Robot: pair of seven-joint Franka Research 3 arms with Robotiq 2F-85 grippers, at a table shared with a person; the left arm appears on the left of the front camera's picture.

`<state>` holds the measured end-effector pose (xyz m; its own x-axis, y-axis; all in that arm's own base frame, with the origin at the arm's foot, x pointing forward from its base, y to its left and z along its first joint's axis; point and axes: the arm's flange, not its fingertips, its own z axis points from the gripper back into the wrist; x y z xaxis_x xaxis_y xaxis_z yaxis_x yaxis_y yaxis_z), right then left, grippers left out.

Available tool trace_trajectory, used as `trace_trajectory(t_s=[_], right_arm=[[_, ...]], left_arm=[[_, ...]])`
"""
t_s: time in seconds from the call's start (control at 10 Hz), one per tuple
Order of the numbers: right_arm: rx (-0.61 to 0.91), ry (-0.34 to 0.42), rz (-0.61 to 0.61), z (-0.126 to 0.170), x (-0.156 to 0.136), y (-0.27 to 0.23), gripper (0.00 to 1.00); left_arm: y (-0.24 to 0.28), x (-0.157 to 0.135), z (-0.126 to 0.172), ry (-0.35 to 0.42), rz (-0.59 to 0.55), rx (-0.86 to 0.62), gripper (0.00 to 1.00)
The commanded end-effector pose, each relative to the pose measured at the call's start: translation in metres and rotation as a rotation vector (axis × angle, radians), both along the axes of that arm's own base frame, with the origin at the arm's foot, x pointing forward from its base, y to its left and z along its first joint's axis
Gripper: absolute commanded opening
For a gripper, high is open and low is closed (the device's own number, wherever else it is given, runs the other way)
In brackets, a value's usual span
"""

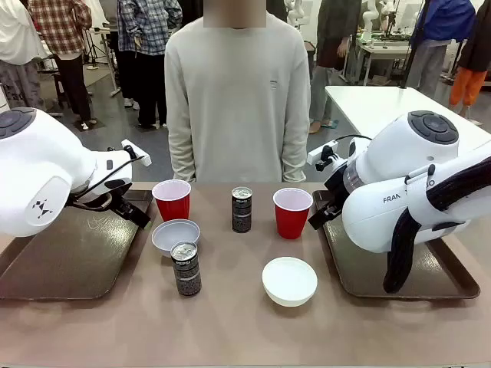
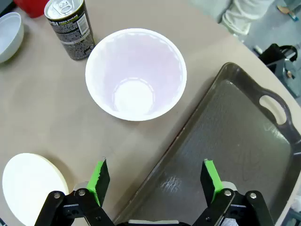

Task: Prepare tableware on both trays.
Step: Pick up a Picnic Bowl from the table and place it on a Handle tray.

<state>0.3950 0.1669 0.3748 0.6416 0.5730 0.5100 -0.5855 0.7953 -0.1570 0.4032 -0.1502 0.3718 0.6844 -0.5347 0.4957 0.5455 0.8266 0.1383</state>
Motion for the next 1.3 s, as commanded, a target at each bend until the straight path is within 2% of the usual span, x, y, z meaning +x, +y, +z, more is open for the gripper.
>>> trace_trajectory(t_s=[0.0,1.1,1.2], right_arm=[[0.0,0.0,0.0,0.0,0.0,0.0,1.0],[0.0,0.0,0.0,0.0,0.0,0.0,1.0],[0.0,0.0,0.0,0.0,0.0,0.0,1.0]], left_arm=[[0.0,0.0,0.0,-0.001,0.0,0.0,1.0],[0.0,0.0,0.0,0.0,0.0,0.0,1.0],[-0.004,-0.014,0.011,-0.002,0.035,0.06,1.0]])
